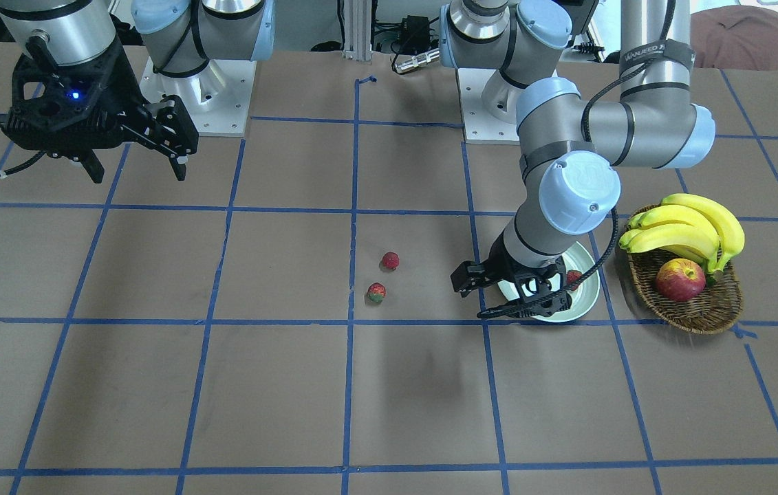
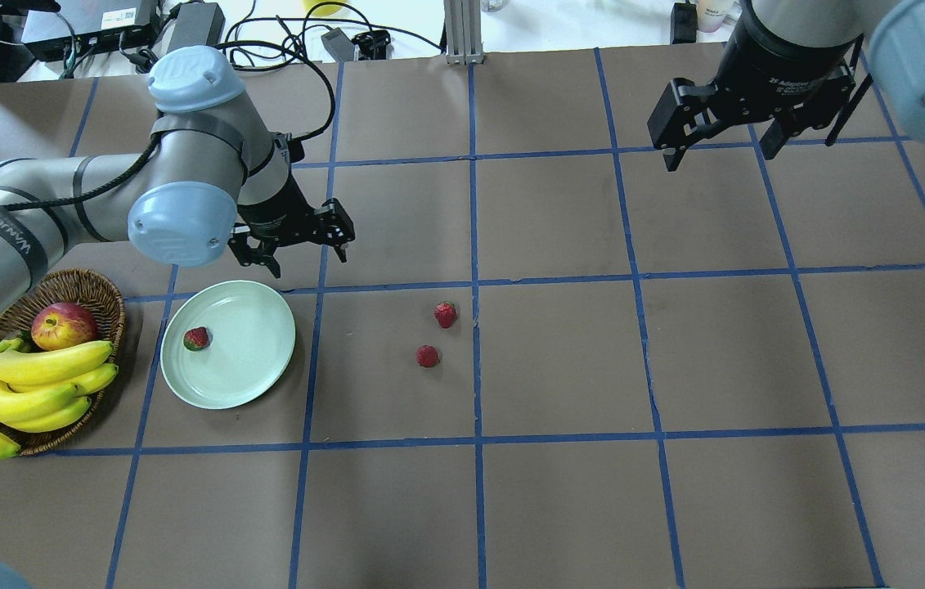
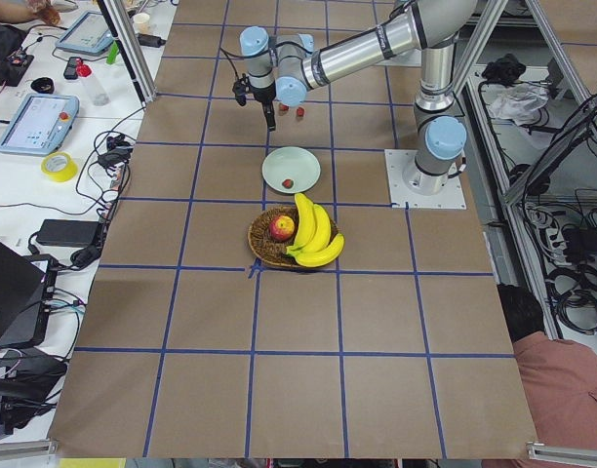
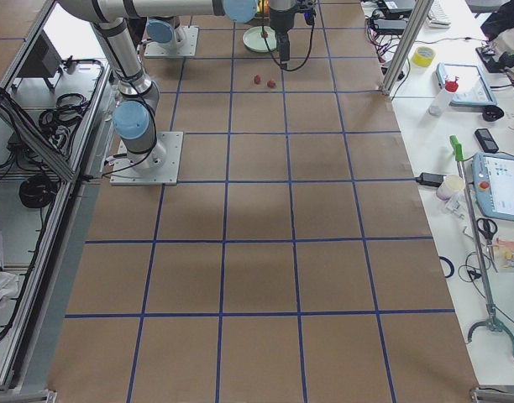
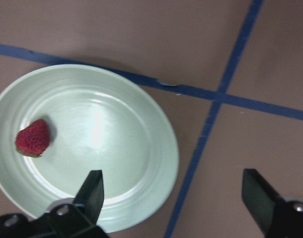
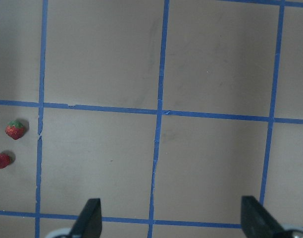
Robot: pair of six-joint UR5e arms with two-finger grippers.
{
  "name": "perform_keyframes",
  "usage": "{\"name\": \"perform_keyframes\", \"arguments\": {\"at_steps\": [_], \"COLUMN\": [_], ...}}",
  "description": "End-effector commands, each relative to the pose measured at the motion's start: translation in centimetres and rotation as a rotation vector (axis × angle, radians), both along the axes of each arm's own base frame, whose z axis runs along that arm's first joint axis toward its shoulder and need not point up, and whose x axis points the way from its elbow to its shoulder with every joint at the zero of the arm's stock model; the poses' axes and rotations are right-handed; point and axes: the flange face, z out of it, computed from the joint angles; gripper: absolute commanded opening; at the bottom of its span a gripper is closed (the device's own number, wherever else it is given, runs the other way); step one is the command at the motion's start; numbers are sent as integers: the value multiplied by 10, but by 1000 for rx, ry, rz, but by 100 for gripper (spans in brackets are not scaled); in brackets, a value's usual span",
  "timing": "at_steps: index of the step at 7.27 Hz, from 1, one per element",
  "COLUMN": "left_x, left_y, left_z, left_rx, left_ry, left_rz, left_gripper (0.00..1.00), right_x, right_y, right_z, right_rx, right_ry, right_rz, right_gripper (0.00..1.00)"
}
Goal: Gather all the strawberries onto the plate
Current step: 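Move the left gripper back to the strawberries and grasp one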
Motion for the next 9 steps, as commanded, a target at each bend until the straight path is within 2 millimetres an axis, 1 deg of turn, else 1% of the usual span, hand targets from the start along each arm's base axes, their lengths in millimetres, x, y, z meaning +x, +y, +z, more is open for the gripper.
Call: {"name": "perform_keyframes", "arguments": {"at_steps": [1, 2, 3, 4, 5, 6, 7, 8, 9], "left_x": [-57, -85, -98, -107, -115, -117, -124, -127, -129], "left_y": [6, 11, 19, 28, 35, 36, 39, 41, 41], "left_z": [-9, -27, -51, -77, -95, -106, -114, -116, -114], "left_rx": [-37, -58, -63, -88, -95, -75, -62, -58, -58], "left_ry": [99, 101, 101, 105, 105, 101, 100, 100, 101], "left_rz": [-75, -125, -152, -173, -196, -199, -209, -215, -210], "left_gripper": [100, 100, 100, 100, 100, 100, 100, 89, 54], "right_x": [0, 0, 0, 0, 0, 0, 0, 0, 0], "right_y": [0, -1, 0, -1, -1, 0, -1, 0, -1], "right_z": [0, -1, 0, -1, -1, 0, -1, 0, -1], "right_rx": [1, 2, 1, 2, 2, 1, 2, 1, 2], "right_ry": [-1, -1, -1, -1, -1, -1, -1, -1, -1], "right_rz": [0, 0, -1, -1, -1, 0, -1, 0, -1], "right_gripper": [100, 100, 100, 100, 100, 100, 100, 100, 100]}}
